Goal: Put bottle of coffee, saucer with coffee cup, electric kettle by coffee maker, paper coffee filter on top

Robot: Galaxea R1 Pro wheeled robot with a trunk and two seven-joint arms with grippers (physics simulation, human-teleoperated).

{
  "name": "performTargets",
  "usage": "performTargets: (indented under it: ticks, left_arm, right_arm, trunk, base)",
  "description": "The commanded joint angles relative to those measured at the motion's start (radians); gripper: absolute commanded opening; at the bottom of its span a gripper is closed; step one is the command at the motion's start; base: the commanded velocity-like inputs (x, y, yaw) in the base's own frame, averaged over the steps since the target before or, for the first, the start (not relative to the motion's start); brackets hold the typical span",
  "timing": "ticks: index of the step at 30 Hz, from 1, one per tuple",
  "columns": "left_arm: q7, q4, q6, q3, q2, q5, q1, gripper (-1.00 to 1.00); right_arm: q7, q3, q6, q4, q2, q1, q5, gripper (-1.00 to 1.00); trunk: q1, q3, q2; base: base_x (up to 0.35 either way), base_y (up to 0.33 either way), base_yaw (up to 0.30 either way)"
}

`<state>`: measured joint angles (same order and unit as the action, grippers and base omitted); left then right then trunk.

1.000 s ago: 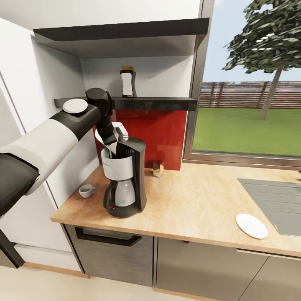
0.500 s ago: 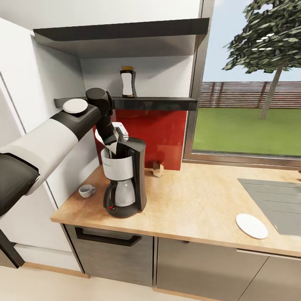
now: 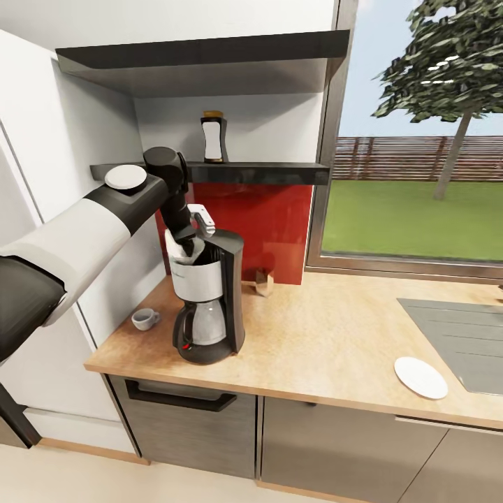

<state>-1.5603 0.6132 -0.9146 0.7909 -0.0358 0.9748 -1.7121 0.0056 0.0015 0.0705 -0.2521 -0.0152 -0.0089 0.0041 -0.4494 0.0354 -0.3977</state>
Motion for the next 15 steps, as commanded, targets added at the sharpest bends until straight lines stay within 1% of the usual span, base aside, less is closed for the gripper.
performTargets:
  ticks: [1,15]
  left_arm:
    - [-0.009,0.002,-0.01,0.004,-0.001,0.007,-0.001,1.0]
    - [-0.009,0.002,-0.011,0.0,-0.002,0.009,-0.001,1.0]
  right_arm:
    - [0.001,0.0,0.006,-0.002,0.0,0.0,0.0,1.0]
    - [0.001,0.001,0.006,-0.002,0.0,0.0,0.0,1.0]
  trunk:
    - [-0.001,0.002,-0.002]
    - [-0.001,0.002,-0.002]
  base:
    - [0.0,0.0,0.0]
    - [0.0,0.0,0.0]
